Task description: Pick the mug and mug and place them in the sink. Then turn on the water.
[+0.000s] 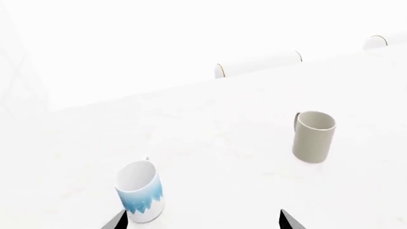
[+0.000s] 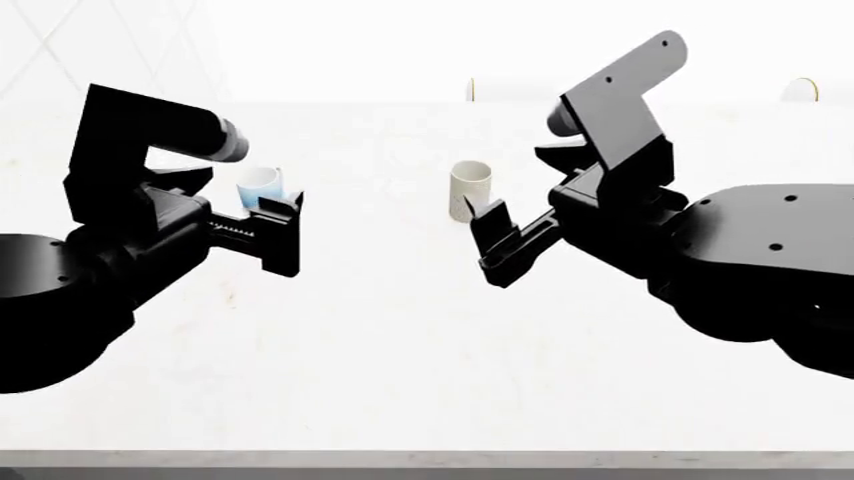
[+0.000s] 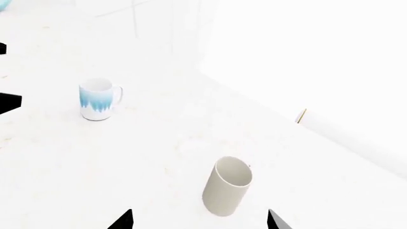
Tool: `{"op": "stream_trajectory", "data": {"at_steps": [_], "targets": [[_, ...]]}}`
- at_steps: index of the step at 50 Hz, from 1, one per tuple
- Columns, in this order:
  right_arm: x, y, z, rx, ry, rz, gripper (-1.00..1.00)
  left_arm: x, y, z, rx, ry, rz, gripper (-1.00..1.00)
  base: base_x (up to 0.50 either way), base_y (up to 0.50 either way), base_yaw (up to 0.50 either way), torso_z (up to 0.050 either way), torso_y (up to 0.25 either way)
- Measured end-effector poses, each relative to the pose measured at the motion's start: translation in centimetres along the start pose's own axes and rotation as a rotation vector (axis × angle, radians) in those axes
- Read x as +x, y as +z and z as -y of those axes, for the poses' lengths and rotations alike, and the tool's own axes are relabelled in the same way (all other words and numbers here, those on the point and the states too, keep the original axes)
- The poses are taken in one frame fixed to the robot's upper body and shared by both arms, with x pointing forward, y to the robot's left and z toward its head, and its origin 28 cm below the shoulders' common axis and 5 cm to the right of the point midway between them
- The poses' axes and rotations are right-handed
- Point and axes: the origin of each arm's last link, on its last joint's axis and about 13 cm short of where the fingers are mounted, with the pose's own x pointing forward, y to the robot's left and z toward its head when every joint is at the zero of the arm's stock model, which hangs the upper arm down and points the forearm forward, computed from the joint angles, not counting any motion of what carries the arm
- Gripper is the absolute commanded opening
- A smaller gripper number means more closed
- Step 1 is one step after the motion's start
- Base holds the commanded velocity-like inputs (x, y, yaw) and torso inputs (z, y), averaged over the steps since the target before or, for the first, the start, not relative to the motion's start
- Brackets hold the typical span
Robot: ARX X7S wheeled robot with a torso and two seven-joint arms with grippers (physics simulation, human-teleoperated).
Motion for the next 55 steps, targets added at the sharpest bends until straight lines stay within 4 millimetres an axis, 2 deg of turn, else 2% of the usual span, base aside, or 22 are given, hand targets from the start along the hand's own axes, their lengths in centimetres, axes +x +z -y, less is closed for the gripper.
{"op": "stream_trajectory", "data": {"at_steps": [35,55], "targets": [[0.4,-0.7,-0.2,0.001,0.008,-0.01,1.0,2.0,-0.7,-0.1,-0.038,0.131,0.003,1.0,0.0,0.0,0.0,0.0,0.0],[0.6,-0.9,-0.3,0.008,0.017,-0.006,1.0,3.6,-1.3,0.0,-0.001,0.131,-0.032,1.0,0.0,0.0,0.0,0.0,0.0]]}}
